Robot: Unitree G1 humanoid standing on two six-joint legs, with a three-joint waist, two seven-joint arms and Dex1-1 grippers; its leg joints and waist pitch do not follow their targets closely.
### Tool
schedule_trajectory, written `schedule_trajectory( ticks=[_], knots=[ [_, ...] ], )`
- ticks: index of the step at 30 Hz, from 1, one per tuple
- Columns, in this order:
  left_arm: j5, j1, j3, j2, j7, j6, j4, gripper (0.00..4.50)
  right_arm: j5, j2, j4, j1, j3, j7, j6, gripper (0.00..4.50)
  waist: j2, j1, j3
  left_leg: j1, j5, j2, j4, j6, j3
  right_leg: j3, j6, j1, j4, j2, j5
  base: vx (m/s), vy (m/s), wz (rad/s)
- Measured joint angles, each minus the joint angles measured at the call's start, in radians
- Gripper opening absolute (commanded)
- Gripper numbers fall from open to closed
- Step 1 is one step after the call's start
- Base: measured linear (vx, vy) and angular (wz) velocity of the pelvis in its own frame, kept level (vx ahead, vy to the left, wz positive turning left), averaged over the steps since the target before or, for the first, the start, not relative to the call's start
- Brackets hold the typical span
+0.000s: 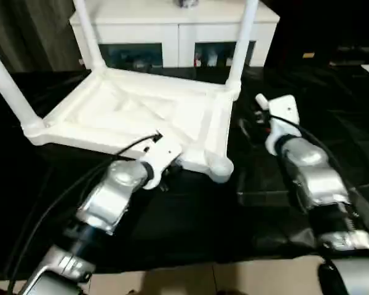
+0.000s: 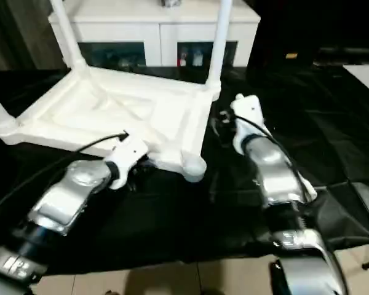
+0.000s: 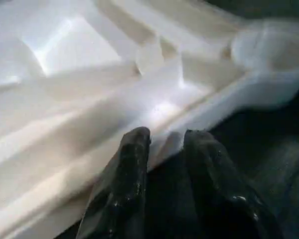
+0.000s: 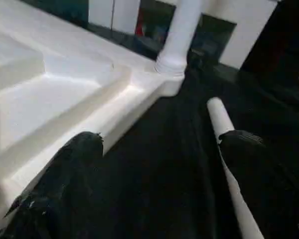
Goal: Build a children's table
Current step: Insert table leg to table base
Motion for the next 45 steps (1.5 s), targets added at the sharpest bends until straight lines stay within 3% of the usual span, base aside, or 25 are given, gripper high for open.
schedule_trajectory(
  ticks=[2,4,7,11,14,17,22,27,33,40,45],
  knots=[
    [-0.050,0.051,0.105,-0.059,0.067,-0.054,-0.053,1.42,-0.003,-0.017,-0.097,0.035,0.006,0.020,0.050,4.20,0.000,0.001,0.000,0.001,0.000,0.000,0.000,0.000,0.000,0.000,0.000,0.001,-0.001,0.000,0.000,0.000,0.000,0.00],
    [-0.082,0.088,0.182,-0.110,0.148,-0.092,-0.094,1.42,-0.035,-0.022,-0.164,0.065,0.033,0.016,0.051,4.20,-0.001,0.000,-0.001,0.002,0.000,0.000,0.000,0.000,0.000,0.000,0.000,0.002,-0.001,0.000,0.000,0.000,0.000,0.00],
    [-0.089,0.146,0.255,-0.159,0.263,-0.141,-0.135,1.42,-0.080,0.004,-0.225,0.130,0.059,-0.025,0.005,4.20,-0.001,-0.001,-0.001,0.003,0.000,0.001,0.000,0.000,0.000,0.000,0.004,0.002,0.000,0.000,-0.002,0.000,0.000,0.00],
    [-0.072,0.164,0.306,-0.224,0.394,-0.141,-0.134,1.42,-0.025,0.086,-0.251,0.180,0.042,-0.064,0.052,4.20,-0.001,-0.001,0.000,0.002,0.000,0.001,0.000,0.000,0.000,0.000,0.008,0.001,-0.001,0.000,-0.004,0.000,0.000,0.00],
    [-0.058,0.154,0.298,-0.233,0.421,-0.148,-0.126,1.45,-0.013,0.086,-0.257,0.164,0.031,-0.070,0.129,4.35,-0.001,0.000,0.000,0.001,0.000,-0.001,0.000,0.000,0.000,0.000,0.009,0.002,-0.001,0.001,-0.004,0.000,0.000,0.00],
    [-0.066,0.140,0.236,-0.197,0.335,-0.170,-0.132,1.45,-0.005,0.047,-0.210,0.109,0.014,-0.043,0.218,4.35,-0.001,0.002,0.000,0.001,0.000,-0.001,0.001,0.000,-0.001,0.000,0.009,0.002,-0.001,0.000,-0.004,0.000,0.000,0.00],
    [-0.059,0.136,0.065,-0.067,0.121,-0.163,-0.160,1.45,-0.008,-0.058,-0.061,-0.004,-0.010,0.009,0.258,4.35,0.001,-0.001,-0.001,-0.001,0.000,0.000,0.001,0.000,-0.001,0.000,0.006,0.000,0.001,0.000,0.001,0.000,0.000,0.00],
    [-0.093,0.119,0.036,-0.006,-0.016,-0.135,-0.174,1.45,-0.034,-0.173,0.102,-0.067,0.033,0.116,0.310,4.35,0.002,0.000,-0.002,-0.002,0.000,0.001,0.002,0.000,0.000,0.000,0.005,-0.001,0.001,0.000,-0.001,0.000,0.000,0.00],
    [-0.185,0.105,-0.012,0.074,-0.183,-0.092,-0.272,1.45,-0.071,-0.236,0.378,-0.140,0.066,0.197,0.279,4.35,0.003,0.003,-0.001,-0.003,0.000,0.000,0.007,0.000,0.001,0.000,0.004,-0.001,0.003,-0.001,0.000,0.000,0.000,0.00],
    [-0.190,0.089,-0.013,0.098,-0.210,-0.073,-0.286,1.45,-0.081,-0.259,0.571,-0.200,0.075,0.264,0.239,4.35,0.003,-0.001,-0.001,0.001,0.000,0.000,0.011,0.000,0.001,0.000,0.004,-0.001,0.015,-0.001,0.000,0.000,0.000,0.00],
    [-0.201,0.073,-0.013,0.124,-0.216,-0.055,-0.301,1.47,-0.060,-0.261,0.700,-0.247,0.053,0.308,0.205,3.91,0.003,-0.003,-0.001,0.003,0.000,0.001,0.011,0.000,0.000,-0.001,0.006,-0.001,0.017,-0.001,-0.001,0.000,0.000,0.00]
  ],
)
